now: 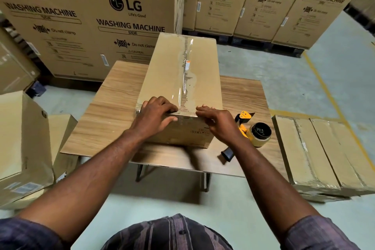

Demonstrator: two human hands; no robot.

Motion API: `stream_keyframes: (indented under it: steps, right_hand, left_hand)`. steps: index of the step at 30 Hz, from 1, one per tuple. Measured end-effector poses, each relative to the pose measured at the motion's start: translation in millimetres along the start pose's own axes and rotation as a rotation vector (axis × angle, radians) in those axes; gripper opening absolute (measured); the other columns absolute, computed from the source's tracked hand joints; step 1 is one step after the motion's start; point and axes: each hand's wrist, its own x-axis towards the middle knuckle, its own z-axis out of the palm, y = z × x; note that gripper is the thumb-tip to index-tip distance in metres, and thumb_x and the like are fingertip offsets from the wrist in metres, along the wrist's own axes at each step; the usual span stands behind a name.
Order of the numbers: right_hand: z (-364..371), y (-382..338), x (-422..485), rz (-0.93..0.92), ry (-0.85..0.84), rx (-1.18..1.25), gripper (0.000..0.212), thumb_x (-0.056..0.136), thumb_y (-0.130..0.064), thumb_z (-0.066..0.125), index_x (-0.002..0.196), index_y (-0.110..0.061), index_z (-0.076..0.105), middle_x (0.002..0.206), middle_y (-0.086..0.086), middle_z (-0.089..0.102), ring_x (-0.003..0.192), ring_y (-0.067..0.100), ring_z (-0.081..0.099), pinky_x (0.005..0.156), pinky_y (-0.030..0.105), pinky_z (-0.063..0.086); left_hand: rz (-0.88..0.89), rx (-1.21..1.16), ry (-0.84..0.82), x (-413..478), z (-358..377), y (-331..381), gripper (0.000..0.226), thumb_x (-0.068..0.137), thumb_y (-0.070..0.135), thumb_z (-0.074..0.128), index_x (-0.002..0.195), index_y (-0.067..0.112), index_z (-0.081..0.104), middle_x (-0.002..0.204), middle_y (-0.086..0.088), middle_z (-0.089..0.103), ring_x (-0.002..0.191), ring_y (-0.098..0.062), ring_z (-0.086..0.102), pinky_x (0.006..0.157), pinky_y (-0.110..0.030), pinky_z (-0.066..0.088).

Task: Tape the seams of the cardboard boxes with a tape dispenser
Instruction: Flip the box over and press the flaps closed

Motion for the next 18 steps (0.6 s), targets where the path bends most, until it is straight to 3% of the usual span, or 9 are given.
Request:
stream_keyframes:
  steps: [2, 6, 8, 11, 13, 15, 18]
  right_hand:
    - [3, -1, -2, -0.03, 0.028, -0.027, 0.047, 0.087, 0.013, 0.064, 0.126, -0.012, 0.072, 0.138, 0.003, 0.064, 0.135, 0.019, 0.055, 0.117, 0.04, 0.041]
    - [18, -10, -11, 0.059, 0.021, -0.081, 0.075, 0.07, 0.027, 0.055, 0.134, -0.011, 0.065, 0.147, 0.003, 0.057, 0.143, 0.019, 0.044, 0.124, 0.031, 0.022]
    - [21, -20, -12, 0.072, 0.049, -0.082, 0.062, 0.075, 0.018, 0.063, 0.129, -0.012, 0.066, 0.145, 0.005, 0.058, 0.142, 0.021, 0.046, 0.121, 0.032, 0.026]
    - [35, -44, 7, -0.043, 0.107, -0.121, 0.031, 0.086, -0.007, 0.074, 0.116, -0.008, 0.069, 0.125, 0.011, 0.068, 0.119, 0.029, 0.061, 0.101, 0.037, 0.046]
    - [49, -56, 22, -0.055, 0.133, -0.155, 0.021, 0.088, -0.017, 0.074, 0.109, -0.012, 0.071, 0.116, 0.007, 0.071, 0.109, 0.027, 0.064, 0.094, 0.039, 0.05]
    - [62, -58, 24, -0.004, 0.196, -0.171, 0.021, 0.088, -0.02, 0.074, 0.109, -0.017, 0.07, 0.116, 0.0, 0.071, 0.108, 0.023, 0.062, 0.094, 0.038, 0.046]
    - [74, -51, 13, 0.07, 0.248, -0.112, 0.041, 0.082, -0.003, 0.071, 0.119, -0.02, 0.068, 0.131, -0.006, 0.066, 0.119, 0.018, 0.055, 0.103, 0.037, 0.042]
  left_hand:
    - [-0.035, -0.003, 0.027, -3, -4, -12, 0.035, 0.085, 0.037, 0.076, 0.118, 0.029, 0.069, 0.11, 0.004, 0.06, 0.107, -0.02, 0.052, 0.09, -0.036, 0.038]
    - [-0.039, -0.003, -0.023, -8, -4, -22, 0.049, 0.08, 0.019, 0.081, 0.124, 0.033, 0.064, 0.114, 0.007, 0.057, 0.109, -0.019, 0.049, 0.092, -0.035, 0.038]
    - [-0.038, -0.012, -0.028, -9, -4, -23, 0.051, 0.08, 0.022, 0.081, 0.126, 0.033, 0.063, 0.116, 0.007, 0.056, 0.111, -0.017, 0.047, 0.093, -0.034, 0.036]
    - [-0.023, -0.065, -0.002, -5, -7, -23, 0.037, 0.084, 0.037, 0.077, 0.119, 0.03, 0.067, 0.111, 0.005, 0.058, 0.108, -0.018, 0.05, 0.094, -0.038, 0.041]
    - [-0.003, -0.071, 0.015, -4, -7, -24, 0.03, 0.087, 0.035, 0.075, 0.115, 0.028, 0.069, 0.108, 0.004, 0.06, 0.105, -0.02, 0.052, 0.093, -0.042, 0.044]
    - [0.001, -0.054, 0.016, -7, -7, -27, 0.031, 0.086, 0.028, 0.075, 0.117, 0.029, 0.068, 0.11, 0.004, 0.059, 0.106, -0.02, 0.052, 0.091, -0.04, 0.041]
    - [0.019, -0.057, -0.017, -13, -7, -40, 0.047, 0.083, 0.016, 0.078, 0.124, 0.034, 0.065, 0.115, 0.008, 0.057, 0.11, -0.017, 0.05, 0.091, -0.035, 0.034]
